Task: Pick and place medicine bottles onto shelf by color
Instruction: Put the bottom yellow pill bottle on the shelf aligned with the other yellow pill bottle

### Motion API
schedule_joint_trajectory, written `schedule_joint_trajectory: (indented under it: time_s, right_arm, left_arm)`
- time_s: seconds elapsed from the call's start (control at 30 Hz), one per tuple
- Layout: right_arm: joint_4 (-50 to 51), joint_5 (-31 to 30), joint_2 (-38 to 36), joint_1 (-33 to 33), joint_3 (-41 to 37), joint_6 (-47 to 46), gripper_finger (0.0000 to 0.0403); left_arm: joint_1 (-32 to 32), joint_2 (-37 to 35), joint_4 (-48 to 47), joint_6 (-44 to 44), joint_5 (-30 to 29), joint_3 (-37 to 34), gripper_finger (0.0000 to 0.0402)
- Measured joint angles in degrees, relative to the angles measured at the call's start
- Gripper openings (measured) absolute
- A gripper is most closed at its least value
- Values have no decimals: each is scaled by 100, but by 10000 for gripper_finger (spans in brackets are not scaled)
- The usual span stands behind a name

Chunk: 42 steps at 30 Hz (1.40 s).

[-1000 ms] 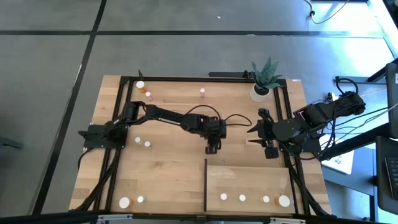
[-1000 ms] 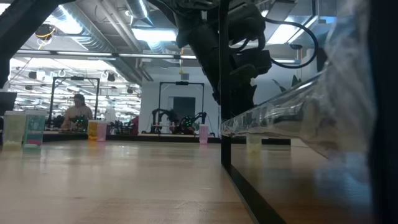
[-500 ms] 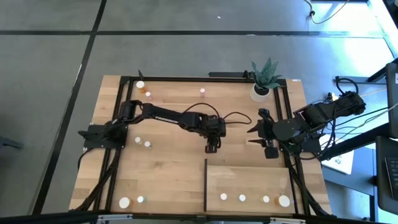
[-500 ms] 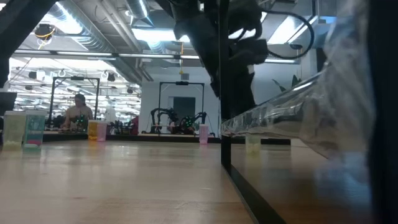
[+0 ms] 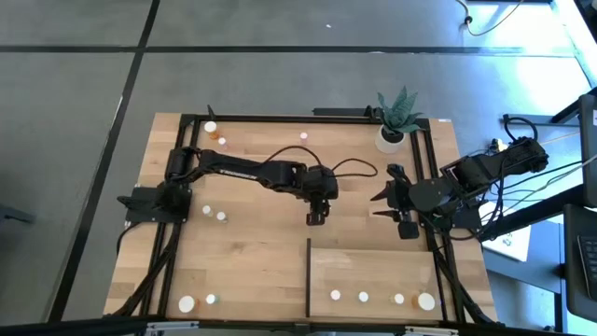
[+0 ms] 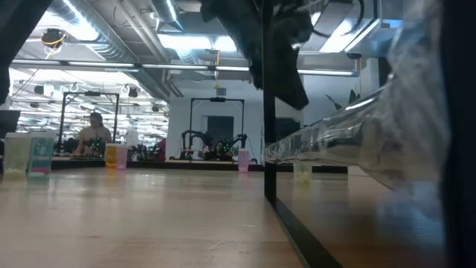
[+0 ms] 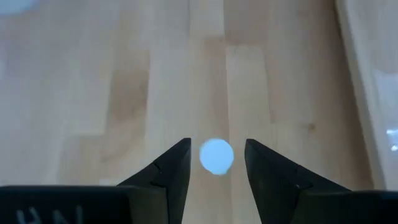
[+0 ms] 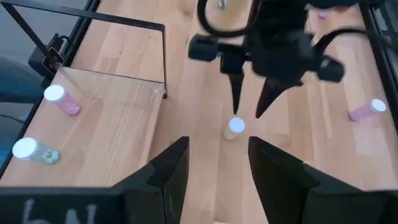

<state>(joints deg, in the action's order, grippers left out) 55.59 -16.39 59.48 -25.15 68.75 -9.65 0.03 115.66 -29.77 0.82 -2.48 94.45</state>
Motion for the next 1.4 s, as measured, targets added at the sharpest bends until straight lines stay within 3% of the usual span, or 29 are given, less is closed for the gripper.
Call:
schedule_joint_trajectory:
  time_s: [0.1, 0.43, 0.57, 0.8, 1.17, 1.4]
  right_arm:
    - [0, -1, 0, 0, 0, 120, 167]
    - [-5, -36, 539, 310, -1, 420, 167]
    - [-196, 86, 909, 598, -2, 570, 167]
    - [-677, 1036, 1505, 1238, -2, 588, 167]
    - [-890, 1046, 2497, 1694, -2, 717, 167]
    - [-1259, 1048, 2849, 1868, -2, 721, 168]
  left_arm:
    - [11, -235, -38, 218, -94, 0, 144]
    - [-198, -1376, -497, 381, -1231, 2, 144]
    - [-343, -1838, -894, 247, -1317, 2, 144]
    - [-687, -2449, -1581, 74, -1355, 2, 144]
    - [-1205, -3097, -2321, -363, -1405, 4, 144]
    - [-1487, -3224, -2629, -483, -1895, 4, 144]
